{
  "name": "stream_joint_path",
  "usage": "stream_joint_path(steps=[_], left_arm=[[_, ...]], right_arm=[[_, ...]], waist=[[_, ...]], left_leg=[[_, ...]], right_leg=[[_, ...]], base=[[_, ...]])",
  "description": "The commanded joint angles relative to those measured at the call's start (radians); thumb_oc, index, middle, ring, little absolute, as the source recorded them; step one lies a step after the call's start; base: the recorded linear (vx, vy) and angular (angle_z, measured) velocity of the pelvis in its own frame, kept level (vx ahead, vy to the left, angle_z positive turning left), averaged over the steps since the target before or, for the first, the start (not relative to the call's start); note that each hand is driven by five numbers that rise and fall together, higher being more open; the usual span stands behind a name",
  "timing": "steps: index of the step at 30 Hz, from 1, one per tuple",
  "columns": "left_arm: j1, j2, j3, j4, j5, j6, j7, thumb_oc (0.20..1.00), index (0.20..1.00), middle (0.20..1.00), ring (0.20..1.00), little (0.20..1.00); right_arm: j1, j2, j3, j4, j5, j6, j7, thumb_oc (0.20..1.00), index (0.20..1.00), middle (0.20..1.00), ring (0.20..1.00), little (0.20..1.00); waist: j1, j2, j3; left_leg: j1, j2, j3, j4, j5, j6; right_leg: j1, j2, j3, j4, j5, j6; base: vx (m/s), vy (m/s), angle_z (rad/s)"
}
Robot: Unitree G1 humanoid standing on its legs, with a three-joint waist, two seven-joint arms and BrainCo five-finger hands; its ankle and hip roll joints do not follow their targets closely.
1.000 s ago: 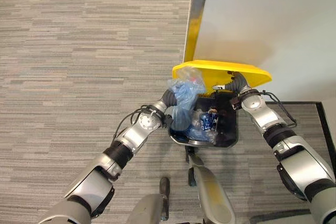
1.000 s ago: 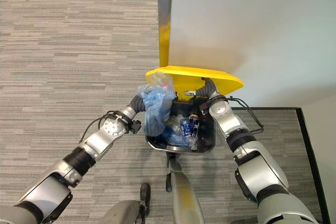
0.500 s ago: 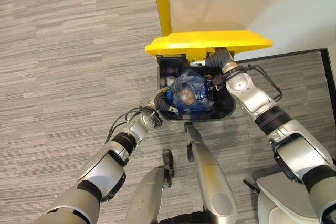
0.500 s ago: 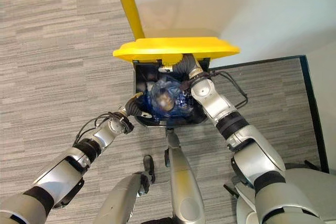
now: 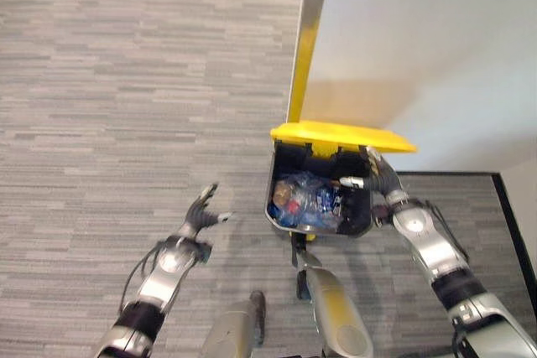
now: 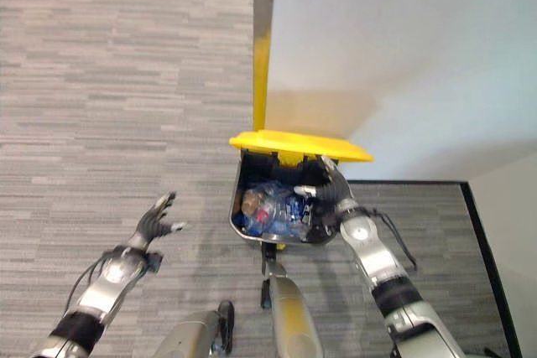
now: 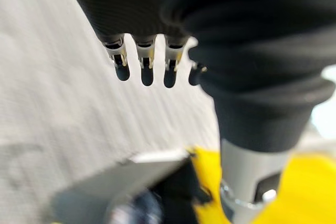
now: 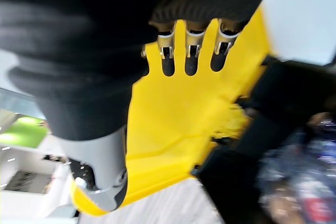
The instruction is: Gather garbage on tea table into small bin, then transfer packed bag to large trash can.
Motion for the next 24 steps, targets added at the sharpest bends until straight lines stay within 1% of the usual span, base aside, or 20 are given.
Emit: stream_joint_path(steps=[1,2,3,4,6,7,8,9,10,11,12,13,14,15,17,18,20,21,22,24], left_arm=[[0.059,0.026,0.085,-0.057,-0.014,-0.031,-0.030,1.000,1.000,1.000,1.000,1.000],[0.062,0.026,0.085,-0.059,-0.014,-0.030,-0.031,1.000,1.000,1.000,1.000,1.000],[0.110,0.027,0.131,-0.044,-0.022,-0.024,-0.039,1.000,1.000,1.000,1.000,1.000],[0.138,0.023,0.153,-0.044,-0.029,-0.022,-0.043,1.000,1.000,1.000,1.000,1.000],[0.164,0.014,0.172,-0.039,-0.037,-0.011,-0.046,1.000,1.000,1.000,1.000,1.000],[0.172,0.010,0.180,-0.034,-0.049,-0.007,-0.048,1.000,1.000,1.000,1.000,1.000],[0.185,0.007,0.195,-0.025,-0.061,-0.001,-0.053,1.000,1.000,1.000,1.000,1.000],[0.185,0.007,0.195,-0.025,-0.061,-0.001,-0.053,1.000,1.000,1.000,1.000,1.000],[0.191,0.004,0.203,-0.019,-0.068,0.002,-0.057,1.000,1.000,1.000,1.000,1.000],[0.197,0.006,0.209,-0.020,-0.069,0.003,-0.057,1.000,1.000,1.000,1.000,1.000],[0.204,0.006,0.214,-0.013,-0.067,0.006,-0.047,1.000,1.000,1.000,1.000,1.000],[0.214,0.002,0.206,-0.023,-0.077,0.002,-0.049,1.000,1.000,1.000,1.000,1.000],[0.221,-0.001,0.212,-0.023,-0.084,0.005,-0.054,1.000,1.000,1.000,1.000,1.000],[0.226,-0.006,0.217,-0.012,-0.086,0.003,-0.049,1.000,1.000,1.000,1.000,1.000],[0.229,-0.017,0.212,-0.005,-0.101,0.002,-0.050,1.000,1.000,1.000,1.000,1.000],[0.233,-0.022,0.215,0.000,-0.099,0.004,-0.051,1.000,1.000,1.000,1.000,1.000],[0.236,-0.027,0.212,0.016,-0.097,0.004,-0.057,1.000,1.000,1.000,1.000,1.000],[0.236,-0.027,0.212,0.016,-0.097,0.004,-0.057,1.000,1.000,1.000,1.000,1.000],[0.238,-0.034,0.211,0.029,-0.099,0.009,-0.059,1.000,1.000,1.000,1.000,1.000],[0.245,-0.039,0.207,0.036,-0.096,0.010,-0.065,1.000,1.000,1.000,1.000,1.000]], right_arm=[[0.000,-0.011,-0.055,-0.045,-0.049,-0.040,0.038,1.000,1.000,1.000,1.000,1.000],[0.002,-0.010,-0.055,-0.046,-0.050,-0.039,0.039,1.000,1.000,1.000,1.000,1.000],[0.060,-0.008,-0.079,-0.036,-0.069,-0.034,0.057,1.000,1.000,1.000,1.000,1.000],[0.086,-0.006,-0.091,-0.031,-0.076,-0.030,0.065,1.000,1.000,1.000,1.000,1.000],[0.142,0.000,-0.107,-0.018,-0.086,-0.030,0.071,1.000,1.000,1.000,1.000,1.000],[0.167,0.000,-0.119,-0.006,-0.087,-0.032,0.074,1.000,1.000,1.000,1.000,1.000],[0.209,0.007,-0.139,0.013,-0.090,-0.031,0.079,1.000,1.000,1.000,1.000,1.000],[0.209,0.008,-0.139,0.013,-0.090,-0.031,0.079,1.000,1.000,1.000,1.000,1.000],[0.225,0.014,-0.143,0.032,-0.095,-0.029,0.079,1.000,1.000,1.000,1.000,1.000],[0.241,0.019,-0.151,0.041,-0.100,-0.029,0.079,1.000,1.000,1.000,1.000,1.000],[0.256,0.026,-0.159,0.060,-0.101,-0.028,0.071,1.000,1.000,1.000,1.000,1.000],[0.272,0.032,-0.167,0.068,-0.099,-0.027,0.072,1.000,1.000,1.000,1.000,1.000],[0.288,0.038,-0.170,0.093,-0.103,-0.019,0.073,1.000,1.000,1.000,1.000,1.000],[0.289,0.039,-0.166,0.106,-0.097,-0.020,0.069,1.000,1.000,1.000,1.000,1.000],[0.294,0.040,-0.171,0.119,-0.093,-0.018,0.067,1.000,1.000,1.000,1.000,1.000],[0.298,0.037,-0.174,0.124,-0.090,-0.015,0.069,1.000,1.000,1.000,1.000,1.000],[0.306,0.032,-0.177,0.143,-0.088,-0.015,0.068,1.000,1.000,1.000,1.000,1.000],[0.306,0.032,-0.177,0.143,-0.088,-0.015,0.068,1.000,1.000,1.000,1.000,1.000],[0.312,0.025,-0.181,0.151,-0.090,-0.011,0.068,1.000,1.000,1.000,1.000,1.000],[0.320,0.021,-0.182,0.158,-0.091,-0.009,0.070,1.000,1.000,1.000,1.000,1.000]], waist=[[0.028,0.014,-0.031],[0.028,0.014,-0.032],[0.025,0.013,-0.039],[0.031,0.017,-0.039],[0.037,0.030,-0.039],[0.040,0.038,-0.044],[0.050,0.059,-0.060],[0.050,0.056,-0.062],[0.055,0.062,-0.071],[0.058,0.066,-0.076],[0.068,0.062,-0.083],[0.070,0.046,-0.091],[0.074,0.023,-0.120],[0.076,0.020,-0.129],[0.069,0.019,-0.140],[0.068,0.019,-0.150],[0.066,0.021,-0.170],[0.065,0.021,-0.170],[0.061,0.025,-0.187],[0.059,0.029,-0.199]], left_leg=[[0.129,-0.049,0.035,-0.135,-0.065,-0.002],[0.131,-0.049,0.035,-0.137,-0.065,-0.002],[0.147,-0.043,0.037,-0.158,-0.046,0.003],[0.147,-0.033,0.038,-0.169,-0.027,0.005],[0.129,-0.013,0.044,-0.183,0.009,0.008],[0.120,0.001,0.044,-0.195,0.030,0.008],[0.111,0.030,0.043,-0.225,0.052,0.004],[0.109,0.028,0.043,-0.227,0.056,0.004],[0.105,0.045,0.045,-0.234,0.065,0.001],[0.100,0.056,0.048,-0.239,0.074,-0.001],[0.089,0.065,0.059,-0.235,0.080,-0.007],[0.087,0.059,0.051,-0.236,0.082,-0.016],[0.076,0.058,0.059,-0.246,0.091,-0.024],[0.071,0.066,0.074,-0.244,0.092,-0.025],[0.066,0.078,0.079,-0.266,0.111,-0.035],[0.072,0.081,0.084,-0.287,0.115,-0.036],[0.084,0.088,0.090,-0.321,0.131,-0.042],[0.085,0.088,0.090,-0.323,0.132,-0.042],[0.099,0.094,0.087,-0.355,0.148,-0.047],[0.113,0.097,0.085,-0.387,0.164,-0.053]], right_leg=[[-0.002,-0.020,-0.028,-0.082,0.154,0.099],[-0.001,-0.020,-0.028,-0.083,0.154,0.099],[-0.003,-0.020,-0.032,-0.053,0.179,0.117],[-0.003,-0.015,-0.039,-0.016,0.161,0.121],[0.003,-0.010,-0.042,0.094,0.094,0.107],[0.012,-0.006,-0.031,0.151,0.056,0.090],[0.033,0.005,-0.010,0.259,-0.025,0.063],[0.029,0.003,-0.010,0.258,-0.023,0.063],[0.050,0.006,0.001,0.299,-0.060,0.052],[0.061,0.009,0.014,0.339,-0.073,0.049],[0.092,0.003,0.024,0.327,-0.078,0.051],[0.153,0.016,0.036,0.254,-0.111,0.038],[0.207,0.036,0.052,0.143,-0.142,0.037],[0.219,0.039,0.052,0.111,-0.136,0.039],[0.239,0.068,0.089,0.043,-0.118,0.042],[0.249,0.071,0.093,0.014,-0.110,0.040],[0.279,0.071,0.089,-0.031,-0.106,0.035],[0.280,0.071,0.088,-0.032,-0.105,0.035],[0.301,0.073,0.087,-0.061,-0.104,0.030],[0.320,0.075,0.084,-0.092,-0.102,0.027]], base=[[-0.02,0.031,0.02],[-0.01,0.040,-0.05],[-0.06,0.048,-0.06],[-0.14,0.075,-0.10],[-0.20,0.054,-0.14],[-0.22,0.030,-0.16],[-0.16,0.015,-0.04],[-0.10,-0.014,0.12],[-0.05,-0.032,-0.07],[-0.07,-0.077,-0.12],[-0.02,-0.121,-0.26],[0.02,-0.186,-0.17],[0.06,-0.178,-0.15],[0.01,-0.162,-0.16],[-0.02,-0.128,-0.37],[0.02,-0.106,-0.53],[0.04,-0.073,-0.26],[0.05,-0.058,-0.10],[0.03,-0.054,-0.10],[0.03,-0.056,-0.03]])
